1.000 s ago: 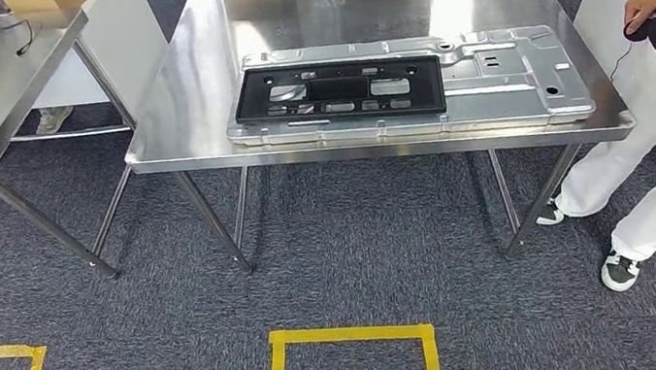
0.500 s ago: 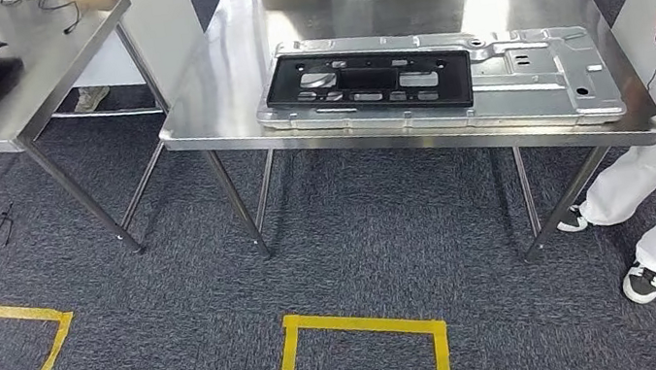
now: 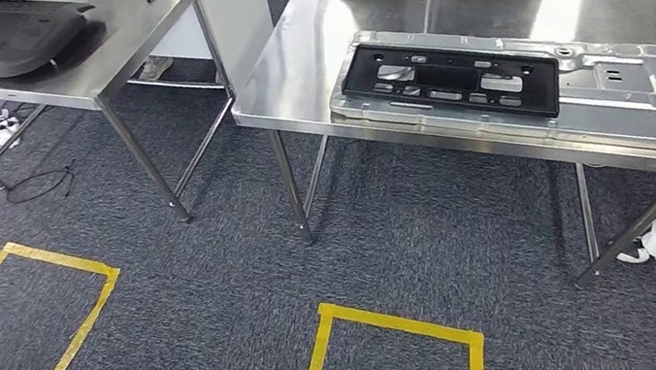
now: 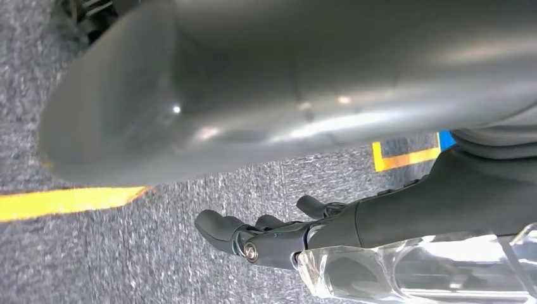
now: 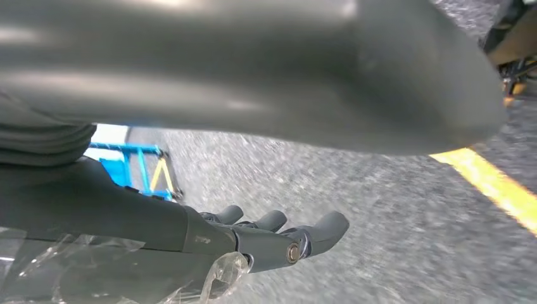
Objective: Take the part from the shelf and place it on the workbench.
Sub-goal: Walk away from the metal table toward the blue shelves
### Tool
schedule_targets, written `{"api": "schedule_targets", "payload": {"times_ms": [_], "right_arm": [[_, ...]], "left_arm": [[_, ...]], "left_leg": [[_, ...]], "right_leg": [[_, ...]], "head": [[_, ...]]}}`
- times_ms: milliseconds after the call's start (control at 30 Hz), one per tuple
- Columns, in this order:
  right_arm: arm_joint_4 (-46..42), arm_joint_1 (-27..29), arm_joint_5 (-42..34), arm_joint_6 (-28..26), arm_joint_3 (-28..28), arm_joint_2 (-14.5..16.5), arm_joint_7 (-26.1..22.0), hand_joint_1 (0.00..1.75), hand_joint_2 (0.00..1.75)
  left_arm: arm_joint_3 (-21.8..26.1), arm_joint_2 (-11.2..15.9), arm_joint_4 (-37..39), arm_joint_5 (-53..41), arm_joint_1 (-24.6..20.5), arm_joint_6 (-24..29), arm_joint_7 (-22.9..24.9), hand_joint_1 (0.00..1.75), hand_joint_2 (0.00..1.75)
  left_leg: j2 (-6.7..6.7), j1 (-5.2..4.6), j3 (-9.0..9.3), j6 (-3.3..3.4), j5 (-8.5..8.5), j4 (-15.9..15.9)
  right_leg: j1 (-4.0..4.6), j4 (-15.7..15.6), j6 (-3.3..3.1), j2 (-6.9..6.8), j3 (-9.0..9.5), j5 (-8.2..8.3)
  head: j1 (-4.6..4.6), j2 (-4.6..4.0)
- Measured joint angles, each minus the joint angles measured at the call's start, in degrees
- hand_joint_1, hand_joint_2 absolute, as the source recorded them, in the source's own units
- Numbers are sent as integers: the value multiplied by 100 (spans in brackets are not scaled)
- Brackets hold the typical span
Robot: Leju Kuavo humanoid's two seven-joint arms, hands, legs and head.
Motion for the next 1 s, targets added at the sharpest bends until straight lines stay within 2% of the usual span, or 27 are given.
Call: {"api": "schedule_targets", "payload": {"times_ms": [33, 100, 133, 167, 200, 233, 300, 333, 367, 400, 467, 500, 533, 567, 633, 667, 700, 767, 800, 833, 867, 900, 933, 967, 1000], "right_arm": [[13, -2, 1, -3, 0, 4, -5, 0, 0], [24, -21, 2, -6, 0, 30, -15, 0, 0], [27, -31, 2, -8, 0, 47, -17, 0, 0], [32, -37, 2, -14, 0, 63, -19, 0, 0], [39, -34, 1, -21, 0, 75, -19, 0, 0], [49, -28, -2, -30, 0, 78, -18, 0, 0], [66, -19, -8, -42, 0, 81, -17, 0, 0], [72, -18, -11, -44, 0, 87, -17, 0, 0], [75, -20, -13, -44, 0, 94, -17, 0, 0], [76, -22, -13, -44, 0, 105, -17, 0, 0], [77, -25, -13, -44, 0, 123, -17, 0, 0], [78, -24, -14, -44, 0, 128, -17, 0, 0], [79, -25, -14, -44, 0, 131, -16, 0, 0], [80, -30, -15, -44, 0, 132, -14, 0, 0], [80, -50, -15, -44, 0, 137, -10, 0, 0], [81, -56, -16, -44, 0, 139, -8, 0, 0], [81, -57, -17, -43, 0, 142, -8, 0, 0], [89, -43, -23, -41, 0, 145, -5, 0, 0], [94, -35, -26, -40, 0, 147, -4, 0, 0], [100, -29, -28, -39, 1, 149, -3, 0, 0], [104, -27, -30, -38, 1, 150, -2, 0, 0], [105, -25, -26, -38, 1, 151, 2, 0, 0], [106, -24, -19, -38, 1, 151, 6, 0, 0], [111, -20, -10, -38, 1, 150, 10, 0, 0], [119, -15, -2, -39, 1, 150, 16, 0, 0]], "left_arm": [[-1, -1, 0, -1, -10, 9, -1, 0, 0], [-2, 4, 1, 6, -12, 33, -3, 0, 0], [-3, 10, 1, 10, -5, 46, -3, 0, 0], [-4, 16, 2, 13, 0, 58, -2, 0, 0], [-4, 22, 2, 13, -3, 68, -2, 0, 0], [-5, 23, 2, 13, -9, 76, -1, 0, 0], [-5, 24, 2, 13, -20, 93, 0, 0, 0], [-5, 24, 2, 13, -16, 102, 1, 0, 0], [-5, 26, 2, 14, -9, 109, 1, 0, 0], [-5, 28, 2, 14, -3, 115, 2, 0, 0], [-6, 36, 2, 11, -14, 122, 3, 0, 0], [-6, 38, 2, 9, -31, 125, 3, 0, 0], [-6, 40, 2, 8, -47, 126, 3, 0, 0], [-5, 42, 2, 7, -57, 127, 3, 0, 0], [-5, 45, 2, 8, -43, 128, 5, 0, 0], [-6, 48, 2, 8, -34, 128, 7, 0, 0], [-6, 50, 2, 7, -31, 128, 8, 0, 0], [-7, 54, 2, 4, -41, 128, 10, 0, 0], [-7, 54, 2, 4, -44, 128, 10, 0, 0], [-7, 54, 2, 4, -42, 128, 10, 0, 0], [-7, 55, 2, 5, -39, 128, 10, 0, 0], [-7, 55, 2, 7, -36, 128, 10, 0, 0], [-7, 55, 2, 8, -35, 128, 10, 0, 0], [-7, 55, 2, 9, -36, 128, 10, 0, 0], [-7, 55, 2, 11, -42, 128, 10, 0, 0]], "left_leg": [[-58, 2, -21, -24, 3, 6], [-166, 26, -62, -92, 20, 2], [-113, 30, -86, -127, -4, 31], [1, 30, -148, -164, -82, 147], [149, 28, -269, -197, -226, 395], [301, 38, -452, -229, -416, 772], [391, 75, -878, -283, -746, 1622], [400, 94, -996, -304, -784, 1846], [414, 110, -990, -320, -708, 1818], [453, 121, -851, -329, -536, 1528], [707, 116, -367, -325, -143, 576], [824, 103, -187, -304, -20, 219], [901, 87, -94, -278, 36, 19], [899, 66, -86, -247, 42, -32], [766, 64, -102, -168, 71, -44], [706, 72, -100, -126, 95, -59], [643, 86, -98, -89, 120, -75], [520, 93, -110, -48, 146, -79], [453, 89, -116, -41, 148, -77], [381, 86, -116, -38, 149, -75], [302, 84, -111, -38, 148, -72], [218, 88, -102, -43, 145, -69], [134, 95, -91, -55, 140, -64], [58, 100, -93, -76, 133, -57], [-11, 98, -106, -106, 125, -40]], "right_leg": [[8, -159, -13, 75, 67, 31], [21, -219, -22, -17, 87, 31], [15, -245, -41, -86, 100, 44], [5, -271, -69, -162, 114, 54], [-7, -297, -94, -243, 126, 63], [-7, -304, -110, -322, 132, 63], [-4, -305, -123, -485, 130, 55], [-5, -304, -122, -562, 131, 50], [-7, -304, -120, -634, 134, 46], [-10, -304, -112, -700, 141, 40], [2, -301, -78, -815, 171, 20], [14, -300, -46, -868, 189, 6], [29, -300, -11, -919, 207, -8], [38, -304, 26, -972, 224, -19], [17, -301, 99, -1030, 250, -50], [1, -217, 128, -950, 225, -129], [-11, -2, 150, -822, 138, -282], [-16, 801, 167, -542, -225, -726], [-13, 1239, 169, -487, -433, -906], [-11, 1524, 171, -465, -578, -975], [-12, 1574, 169, -456, -618, -915], [-17, 1373, 163, -438, -541, -741], [-27, 971, 157, -371, -370, -495], [-45, 514, 152, -200, -177, -268], [-62, 139, 144, -33, -22, -112]], "head": [[-1, 0], [1, 0], [-2, 0], [-10, 0], [-18, 0], [-26, 0], [-31, 0], [-32, 0], [-32, 0], [-32, 0], [-33, 0], [-29, 0], [-24, 0], [-19, 0], [-15, 0], [-13, 0], [-7, 0], [8, 0], [13, 0], [13, 0], [13, 0], [14, 0], [14, 0], [14, 0], [11, 1]]}}
